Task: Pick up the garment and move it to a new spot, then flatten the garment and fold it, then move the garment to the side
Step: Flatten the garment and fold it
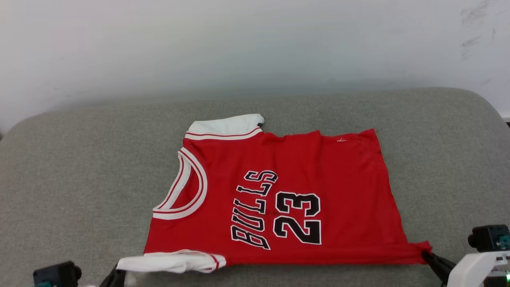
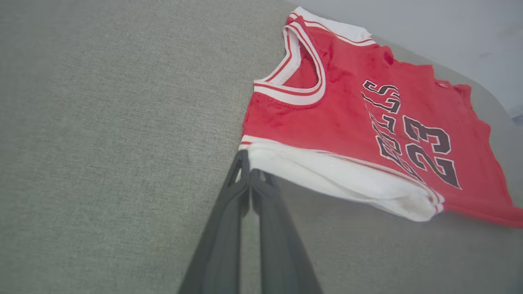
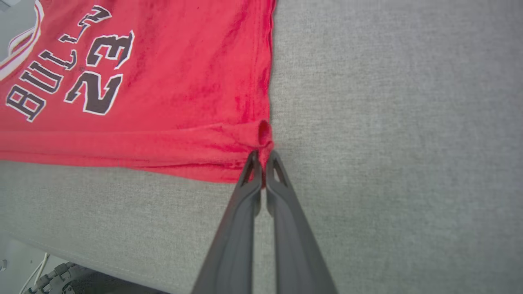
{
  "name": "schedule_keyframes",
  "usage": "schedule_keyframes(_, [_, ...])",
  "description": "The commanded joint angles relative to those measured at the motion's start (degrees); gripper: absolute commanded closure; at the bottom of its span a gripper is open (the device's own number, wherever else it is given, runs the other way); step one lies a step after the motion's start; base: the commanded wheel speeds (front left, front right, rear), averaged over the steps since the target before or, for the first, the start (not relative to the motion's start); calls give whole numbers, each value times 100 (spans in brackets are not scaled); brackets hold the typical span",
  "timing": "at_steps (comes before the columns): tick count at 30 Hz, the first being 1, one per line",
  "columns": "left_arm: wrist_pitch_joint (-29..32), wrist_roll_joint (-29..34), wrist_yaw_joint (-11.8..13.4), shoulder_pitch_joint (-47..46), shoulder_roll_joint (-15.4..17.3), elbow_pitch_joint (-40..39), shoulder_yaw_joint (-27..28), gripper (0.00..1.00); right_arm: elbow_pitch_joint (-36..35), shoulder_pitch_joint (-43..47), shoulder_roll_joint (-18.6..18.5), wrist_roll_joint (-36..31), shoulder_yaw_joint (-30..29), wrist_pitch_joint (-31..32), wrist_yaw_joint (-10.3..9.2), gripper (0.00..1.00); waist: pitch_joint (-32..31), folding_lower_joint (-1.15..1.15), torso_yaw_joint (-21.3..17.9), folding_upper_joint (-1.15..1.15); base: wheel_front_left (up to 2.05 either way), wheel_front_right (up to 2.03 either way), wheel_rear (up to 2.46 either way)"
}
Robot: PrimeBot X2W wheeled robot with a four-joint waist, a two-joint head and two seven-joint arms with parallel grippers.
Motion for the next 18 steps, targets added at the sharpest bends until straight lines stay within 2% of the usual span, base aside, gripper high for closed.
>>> schedule_keyframes(1, [54, -30, -41, -238, 47, 0, 24, 100, -82, -91, 63, -85, -99, 87, -12, 100, 118, 2, -15, 0, 0, 0, 0])
schedule_keyframes(8, [424, 63, -424, -1615, -16, 558, -246, 100, -372, -796, 461, -578, -402, 700, -9, 100, 729, 2, -30, 0, 0, 0, 0])
schedule_keyframes(18, [580, 31, -949, -3046, -411, 1967, -540, 100, 355, -2038, 583, -706, 61, 763, -9, 100, 1423, 2, -121, 0, 0, 0, 0])
